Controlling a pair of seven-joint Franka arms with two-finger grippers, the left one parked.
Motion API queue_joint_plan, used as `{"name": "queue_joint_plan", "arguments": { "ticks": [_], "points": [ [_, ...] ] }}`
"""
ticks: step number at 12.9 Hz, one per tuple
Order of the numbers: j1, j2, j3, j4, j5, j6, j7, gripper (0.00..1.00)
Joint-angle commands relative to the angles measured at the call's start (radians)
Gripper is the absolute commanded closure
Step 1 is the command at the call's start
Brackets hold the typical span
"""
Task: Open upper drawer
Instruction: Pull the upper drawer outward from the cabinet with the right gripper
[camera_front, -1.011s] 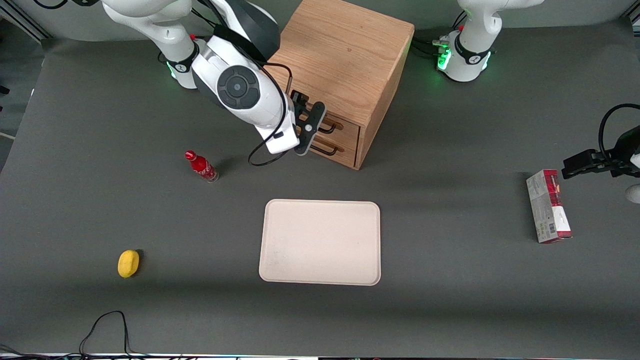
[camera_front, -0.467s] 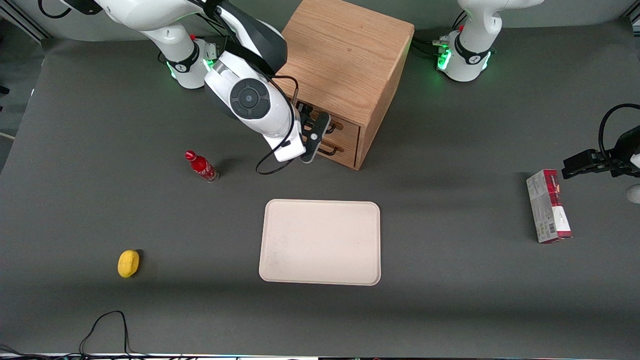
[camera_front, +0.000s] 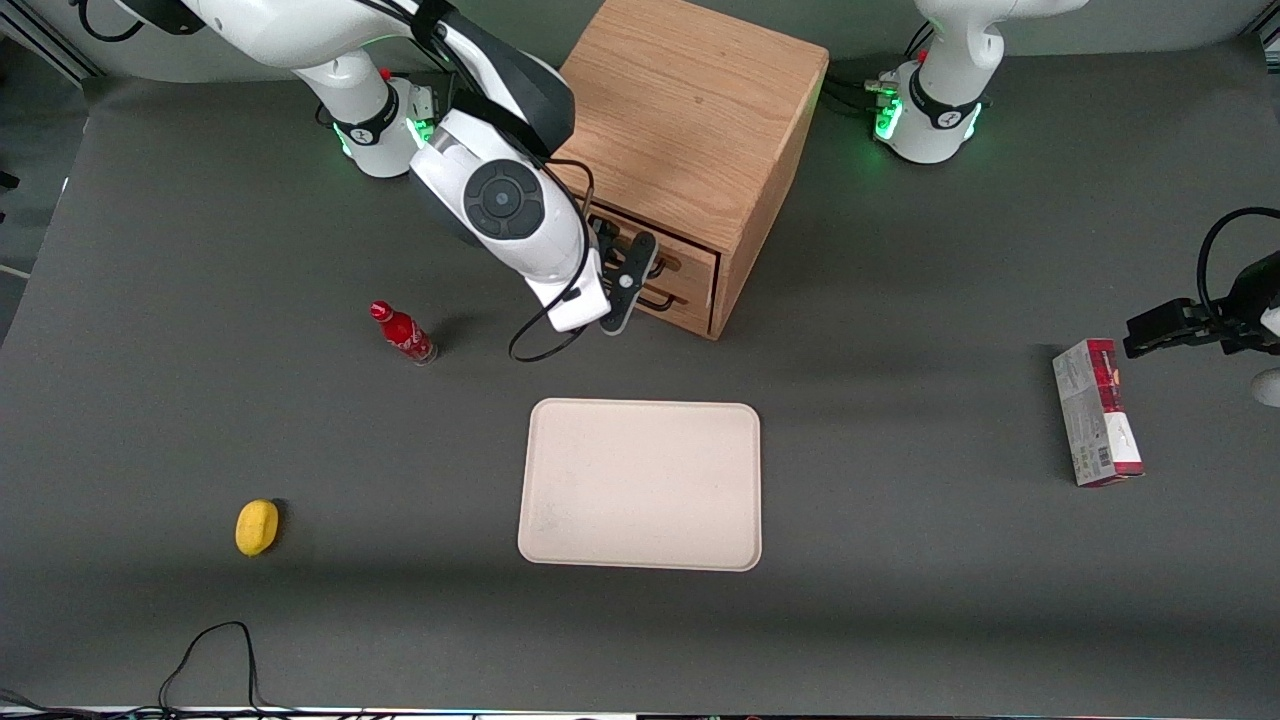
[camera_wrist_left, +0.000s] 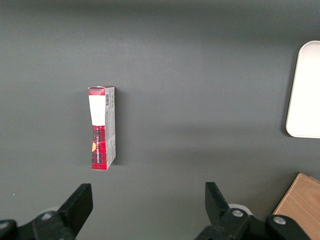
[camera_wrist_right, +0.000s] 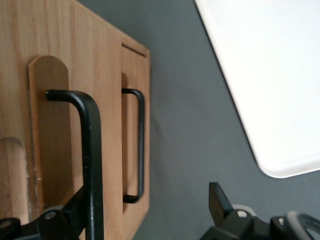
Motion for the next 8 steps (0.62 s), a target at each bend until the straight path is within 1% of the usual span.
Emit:
{"name": "queue_joint_plan", "arguments": {
  "ticks": [1,3,5,8],
  "points": [
    [-0.024,0.049,-0.001,0.070,-0.029,-0.001,-0.057,0.00],
    [-0.029,0.073,-0.042,0.114,-0.058,-0.001,-0.073,0.00],
    [-0.032,0.099,-0.063,0.151,-0.085,-0.001,-0.094,0.00],
    [-0.034,0.150,-0.126,0.226,-0.091,-0.001,-0.152,0.00]
  ]
}}
